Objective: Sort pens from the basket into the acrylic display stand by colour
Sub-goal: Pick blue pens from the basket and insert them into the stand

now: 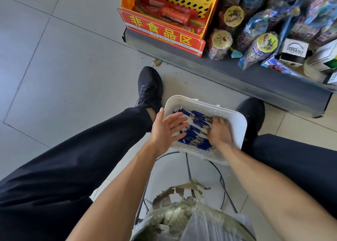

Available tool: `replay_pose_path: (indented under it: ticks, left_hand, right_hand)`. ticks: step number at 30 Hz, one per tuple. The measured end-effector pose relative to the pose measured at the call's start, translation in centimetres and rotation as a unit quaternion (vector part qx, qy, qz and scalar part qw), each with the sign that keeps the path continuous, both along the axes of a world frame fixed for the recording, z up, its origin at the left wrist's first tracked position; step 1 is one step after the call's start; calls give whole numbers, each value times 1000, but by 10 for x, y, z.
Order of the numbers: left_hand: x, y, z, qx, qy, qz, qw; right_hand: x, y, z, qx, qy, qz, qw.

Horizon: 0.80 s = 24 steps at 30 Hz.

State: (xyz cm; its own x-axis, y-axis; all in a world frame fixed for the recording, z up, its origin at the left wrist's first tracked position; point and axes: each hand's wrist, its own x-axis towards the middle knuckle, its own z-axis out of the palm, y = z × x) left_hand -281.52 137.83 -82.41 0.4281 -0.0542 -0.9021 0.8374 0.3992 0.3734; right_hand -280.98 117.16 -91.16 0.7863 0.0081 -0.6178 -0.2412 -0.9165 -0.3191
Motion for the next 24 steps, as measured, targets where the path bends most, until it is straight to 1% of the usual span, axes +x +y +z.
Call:
replay_pose_path:
  ticks: [3,9,11,13,19,24]
  left_hand:
    - [-5,1,-4,9,2,-4,1000]
    - [-15,3,-9,16,13,-1,1000]
    - [-16,3,-9,13,12,-3,1000]
    - [-16,3,-11,12,10,-1,1000]
    - [-19,3,-14,15,9,-2,1000]
    - [-20,2,-13,24,-7,-29,999]
  right_hand:
    - [-1,3,-4,-19,9,9,1000]
    - [4,19,-5,-157,49,27,986]
    - [4,22,-4,-179,59,41,981]
    - [3,22,-4,-176,66,60,980]
    - [0,10,11,-122,117,108,980]
    - [-12,8,30,-77,152,94,981]
